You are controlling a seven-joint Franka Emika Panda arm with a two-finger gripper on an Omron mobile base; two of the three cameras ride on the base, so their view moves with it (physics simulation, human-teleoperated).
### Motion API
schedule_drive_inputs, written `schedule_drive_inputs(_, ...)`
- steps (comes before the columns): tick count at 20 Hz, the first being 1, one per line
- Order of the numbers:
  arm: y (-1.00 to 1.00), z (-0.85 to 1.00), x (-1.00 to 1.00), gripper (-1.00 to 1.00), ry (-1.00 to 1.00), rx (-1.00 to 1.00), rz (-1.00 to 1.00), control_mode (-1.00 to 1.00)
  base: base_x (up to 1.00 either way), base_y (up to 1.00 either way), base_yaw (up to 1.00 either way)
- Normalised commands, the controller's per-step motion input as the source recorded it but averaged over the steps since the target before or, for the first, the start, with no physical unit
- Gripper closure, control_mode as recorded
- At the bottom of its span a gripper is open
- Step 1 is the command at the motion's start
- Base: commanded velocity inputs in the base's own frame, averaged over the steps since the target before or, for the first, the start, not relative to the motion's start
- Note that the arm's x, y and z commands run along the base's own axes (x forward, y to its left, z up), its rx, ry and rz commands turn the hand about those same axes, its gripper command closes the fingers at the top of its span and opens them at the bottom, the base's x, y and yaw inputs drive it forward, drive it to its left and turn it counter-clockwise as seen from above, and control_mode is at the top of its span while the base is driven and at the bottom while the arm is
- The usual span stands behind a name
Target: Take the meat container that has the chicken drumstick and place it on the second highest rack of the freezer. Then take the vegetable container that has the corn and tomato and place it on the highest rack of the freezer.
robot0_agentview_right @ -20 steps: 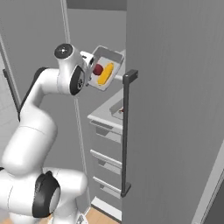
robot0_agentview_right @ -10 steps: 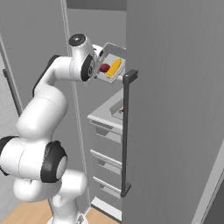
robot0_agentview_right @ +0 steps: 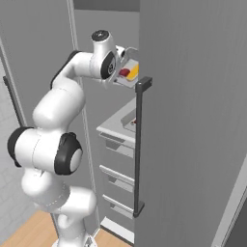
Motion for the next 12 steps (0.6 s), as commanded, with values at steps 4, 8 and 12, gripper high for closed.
schedule_drive_inputs(4,-0.26,0.00,0.54,1.00,0.08,0.00,0.00,-1.00,0.00,0.00,0.00)
schedule_drive_inputs(8,-0.07,0.00,0.68,1.00,0.13,0.00,0.00,-1.00,0.00,0.00,0.00)
schedule_drive_inputs(12,-0.15,-0.05,0.50,1.00,0.13,-0.02,0.07,-1.00,0.00,0.00,0.00)
